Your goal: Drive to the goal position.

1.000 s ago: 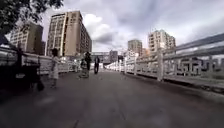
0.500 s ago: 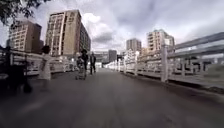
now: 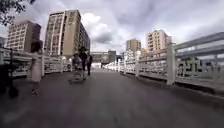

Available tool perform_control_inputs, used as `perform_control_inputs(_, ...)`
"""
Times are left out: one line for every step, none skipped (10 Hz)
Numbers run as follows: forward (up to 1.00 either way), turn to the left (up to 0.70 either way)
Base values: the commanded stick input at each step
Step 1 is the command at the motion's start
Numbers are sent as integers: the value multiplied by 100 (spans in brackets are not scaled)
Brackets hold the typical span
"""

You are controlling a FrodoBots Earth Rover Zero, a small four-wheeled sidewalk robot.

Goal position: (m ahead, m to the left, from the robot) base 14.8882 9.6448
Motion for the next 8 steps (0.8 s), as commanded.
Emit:
perform_control_inputs(70, 0)
perform_control_inputs(70, 0)
perform_control_inputs(70, 0)
perform_control_inputs(70, 0)
perform_control_inputs(70, 0)
perform_control_inputs(70, 0)
perform_control_inputs(70, 0)
perform_control_inputs(70, 0)
